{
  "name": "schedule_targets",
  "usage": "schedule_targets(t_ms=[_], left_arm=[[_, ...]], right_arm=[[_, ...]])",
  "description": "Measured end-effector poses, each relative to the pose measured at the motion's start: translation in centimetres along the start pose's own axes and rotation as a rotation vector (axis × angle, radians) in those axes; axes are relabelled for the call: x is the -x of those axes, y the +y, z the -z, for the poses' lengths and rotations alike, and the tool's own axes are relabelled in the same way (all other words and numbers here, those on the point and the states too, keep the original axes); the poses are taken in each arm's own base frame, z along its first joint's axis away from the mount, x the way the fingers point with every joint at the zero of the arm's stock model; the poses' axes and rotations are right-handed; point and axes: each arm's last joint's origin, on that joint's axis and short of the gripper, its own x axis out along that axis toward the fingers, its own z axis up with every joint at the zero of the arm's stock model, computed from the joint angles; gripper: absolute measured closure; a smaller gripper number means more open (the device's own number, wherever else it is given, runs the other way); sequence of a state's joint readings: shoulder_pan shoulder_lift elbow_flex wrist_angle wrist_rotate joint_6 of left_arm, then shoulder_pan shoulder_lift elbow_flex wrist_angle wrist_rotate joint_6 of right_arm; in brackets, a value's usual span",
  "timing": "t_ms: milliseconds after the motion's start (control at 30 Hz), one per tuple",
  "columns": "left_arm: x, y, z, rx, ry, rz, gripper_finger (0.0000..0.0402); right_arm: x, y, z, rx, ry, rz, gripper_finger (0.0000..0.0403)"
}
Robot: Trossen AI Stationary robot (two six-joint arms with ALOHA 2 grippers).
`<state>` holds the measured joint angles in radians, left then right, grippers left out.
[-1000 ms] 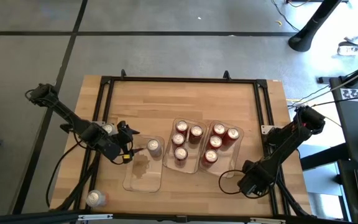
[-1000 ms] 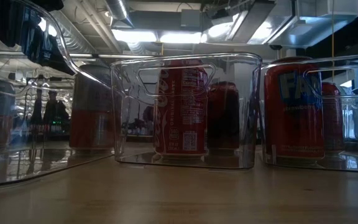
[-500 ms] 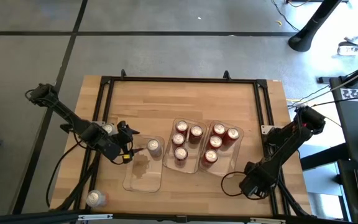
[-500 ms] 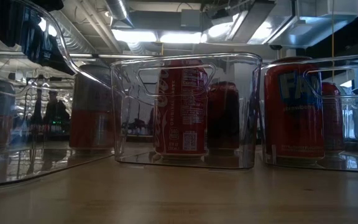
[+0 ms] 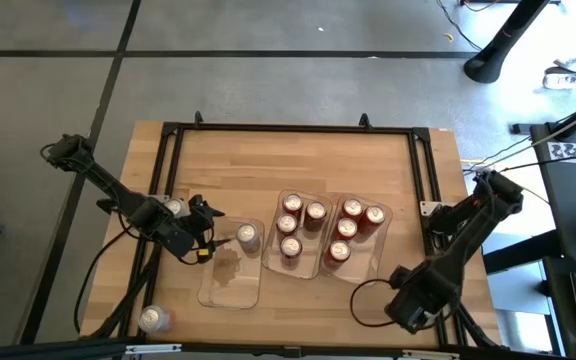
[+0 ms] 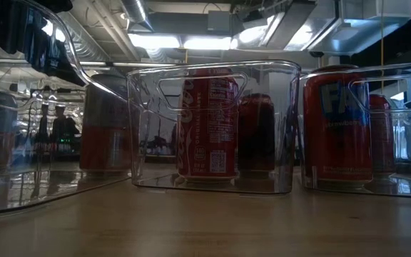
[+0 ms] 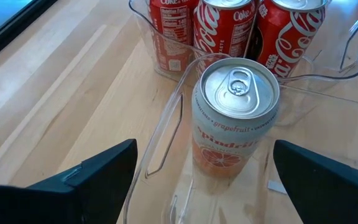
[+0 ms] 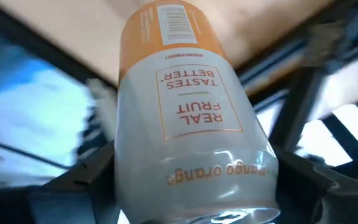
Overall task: Sort soda cans
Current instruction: Put the bottom right orange white soda can into the left transparent bin
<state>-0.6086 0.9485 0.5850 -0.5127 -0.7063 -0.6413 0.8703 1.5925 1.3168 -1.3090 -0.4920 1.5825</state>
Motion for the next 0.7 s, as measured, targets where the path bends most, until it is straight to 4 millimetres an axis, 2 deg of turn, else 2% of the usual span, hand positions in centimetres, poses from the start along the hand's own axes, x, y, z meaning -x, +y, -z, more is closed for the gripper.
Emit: schedule_targets(t_ms=[133, 267, 433, 600, 700], left_arm=[[0.0, 0.0, 0.0, 0.006, 0.0, 0.0, 0.0037], [0.0, 0.0, 0.0, 0.007, 0.0, 0.0, 0.0037], [0.0, 0.0, 0.0, 0.007, 0.0, 0.0, 0.0037], [0.0, 0.0, 0.0, 0.006, 0.0, 0.0, 0.0037], [0.4, -0.2, -0.9, 0.01, -0.019, 0.015, 0.0037]], right_arm=[[2.1, 1.3, 0.9, -0.004, -0.065, -0.136, 0.0114], [3.8, 2.3, 1.4, 0.015, -0.204, -0.258, 0.0114], [4.8, 2.8, 1.3, 0.068, -0.392, -0.33, 0.0114], [5.5, 3.3, -0.1, 0.166, -0.621, -0.338, 0.0114], [6.0, 4.1, -1.5, 0.24, -0.797, -0.322, 0.0114]])
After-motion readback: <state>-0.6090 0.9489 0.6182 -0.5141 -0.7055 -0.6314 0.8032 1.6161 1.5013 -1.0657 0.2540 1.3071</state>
